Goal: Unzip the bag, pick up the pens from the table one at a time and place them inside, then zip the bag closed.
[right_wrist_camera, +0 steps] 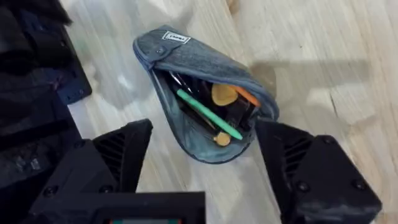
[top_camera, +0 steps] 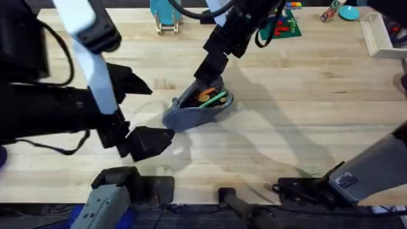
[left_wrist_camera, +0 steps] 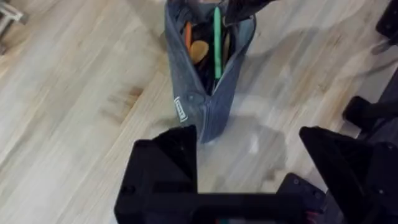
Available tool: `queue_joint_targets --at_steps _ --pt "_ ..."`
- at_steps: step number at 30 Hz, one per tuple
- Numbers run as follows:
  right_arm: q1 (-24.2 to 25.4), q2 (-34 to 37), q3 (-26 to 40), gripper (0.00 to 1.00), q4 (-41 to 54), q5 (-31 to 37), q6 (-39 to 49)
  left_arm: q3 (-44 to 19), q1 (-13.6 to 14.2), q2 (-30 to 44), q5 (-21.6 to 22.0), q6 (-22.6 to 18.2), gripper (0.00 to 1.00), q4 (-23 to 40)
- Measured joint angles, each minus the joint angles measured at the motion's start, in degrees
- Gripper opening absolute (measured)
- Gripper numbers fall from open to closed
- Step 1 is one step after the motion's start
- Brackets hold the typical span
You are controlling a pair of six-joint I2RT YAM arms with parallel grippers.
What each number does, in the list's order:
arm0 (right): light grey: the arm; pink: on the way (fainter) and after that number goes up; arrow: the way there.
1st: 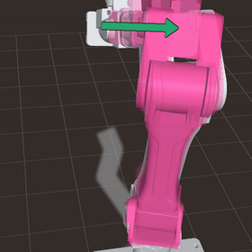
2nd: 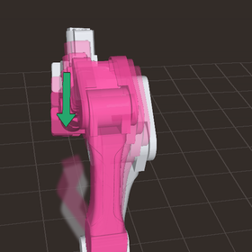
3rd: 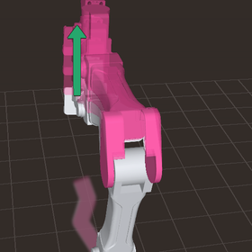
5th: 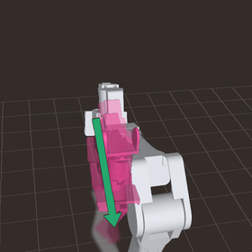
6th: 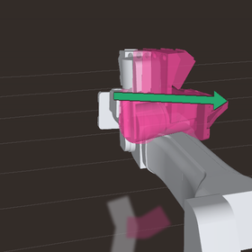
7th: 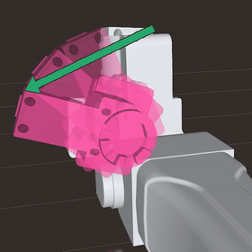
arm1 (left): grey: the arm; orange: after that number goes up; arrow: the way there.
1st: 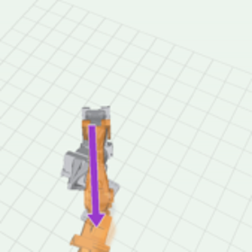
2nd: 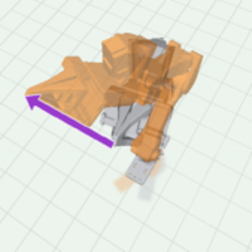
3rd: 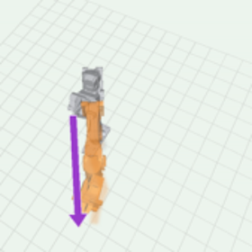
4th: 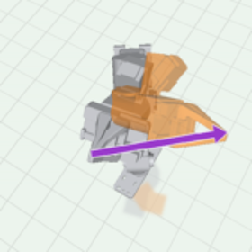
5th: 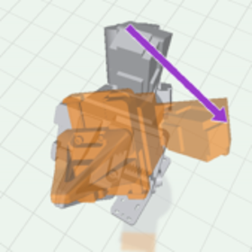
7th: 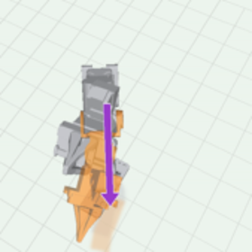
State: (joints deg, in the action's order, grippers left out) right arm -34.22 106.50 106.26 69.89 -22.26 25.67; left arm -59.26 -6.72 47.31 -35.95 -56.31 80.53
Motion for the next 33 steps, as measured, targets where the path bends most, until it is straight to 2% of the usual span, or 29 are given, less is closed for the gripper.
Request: queue_joint_targets --at_steps 4,14,18,26,33 --pt "0.0 0.0 0.0 0.998 0.02 0.02 -0.01 4.31 -1.89 0.0 -3.43 -2.44 0.995 -1.25" --pt "0.0 0.0 0.0 0.998 0.11 0.02 0.0 13.2 -10.76 0.0 -11.17 -12.83 0.995 -1.52" --pt "0.0 0.0 0.0 0.998 0.11 0.02 -0.02 17.9 -13.36 0.0 -12.63 -16.91 0.995 -2.3" --pt "0.0 0.0 0.0 0.998 0.15 0.02 -0.01 24.9 -17.93 0.0 -14.02 -21.81 0.995 -7.25" --pt "0.0 0.0 0.0 0.998 0.23 0.0 -0.02 26.42 -20.46 -0.01 -15.54 -27.42 0.995 -7.81"
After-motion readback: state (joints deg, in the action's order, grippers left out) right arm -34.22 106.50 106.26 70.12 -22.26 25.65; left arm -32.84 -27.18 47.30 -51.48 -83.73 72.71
